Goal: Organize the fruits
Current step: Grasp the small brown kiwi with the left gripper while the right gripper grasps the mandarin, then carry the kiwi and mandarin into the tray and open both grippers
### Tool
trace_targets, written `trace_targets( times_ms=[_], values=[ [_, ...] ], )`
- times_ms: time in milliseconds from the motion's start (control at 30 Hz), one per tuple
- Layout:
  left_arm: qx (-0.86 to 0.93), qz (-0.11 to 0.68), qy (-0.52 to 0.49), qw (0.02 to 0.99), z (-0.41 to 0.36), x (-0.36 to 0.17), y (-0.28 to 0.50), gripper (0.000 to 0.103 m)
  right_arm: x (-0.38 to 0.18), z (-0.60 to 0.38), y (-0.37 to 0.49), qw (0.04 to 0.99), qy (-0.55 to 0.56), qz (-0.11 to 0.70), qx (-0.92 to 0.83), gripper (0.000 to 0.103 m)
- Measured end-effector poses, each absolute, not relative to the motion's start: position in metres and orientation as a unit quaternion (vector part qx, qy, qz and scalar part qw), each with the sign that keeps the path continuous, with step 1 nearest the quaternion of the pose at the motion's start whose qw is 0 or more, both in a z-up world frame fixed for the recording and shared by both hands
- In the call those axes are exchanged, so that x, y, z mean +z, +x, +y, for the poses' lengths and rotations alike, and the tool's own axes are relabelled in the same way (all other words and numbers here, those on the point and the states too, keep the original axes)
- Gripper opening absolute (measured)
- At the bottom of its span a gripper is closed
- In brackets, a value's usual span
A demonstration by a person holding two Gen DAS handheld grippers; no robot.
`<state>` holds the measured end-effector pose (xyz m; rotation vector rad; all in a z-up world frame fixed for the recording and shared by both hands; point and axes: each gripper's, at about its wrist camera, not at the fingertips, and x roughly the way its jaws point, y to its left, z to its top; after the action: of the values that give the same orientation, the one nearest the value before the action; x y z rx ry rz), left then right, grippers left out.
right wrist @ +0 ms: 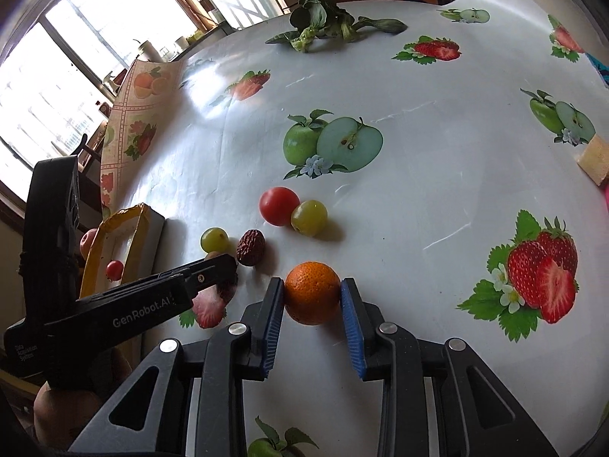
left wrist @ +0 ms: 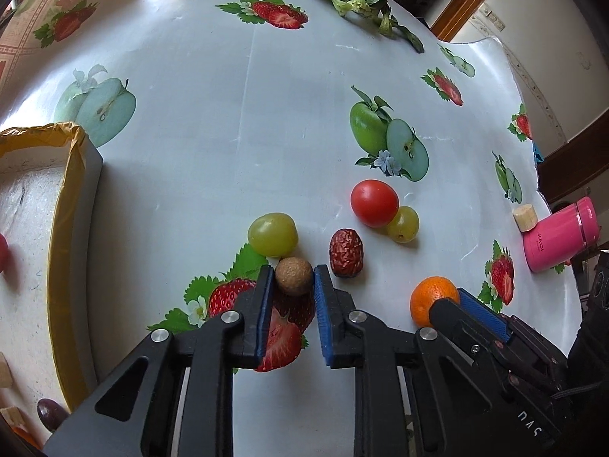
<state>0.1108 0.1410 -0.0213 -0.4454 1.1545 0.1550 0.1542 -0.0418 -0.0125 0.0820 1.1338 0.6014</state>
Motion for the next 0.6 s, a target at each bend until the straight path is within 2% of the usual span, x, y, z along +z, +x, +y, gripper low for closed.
trace_targets(
  times_ms=[600],
  values=[
    [0.098,0.533,-0.179,0.821,0.147,0.016,0.036,0.018,0.018,-0.031,0.107,0.799,0.012,0.519,0.302,0.031]
  ],
)
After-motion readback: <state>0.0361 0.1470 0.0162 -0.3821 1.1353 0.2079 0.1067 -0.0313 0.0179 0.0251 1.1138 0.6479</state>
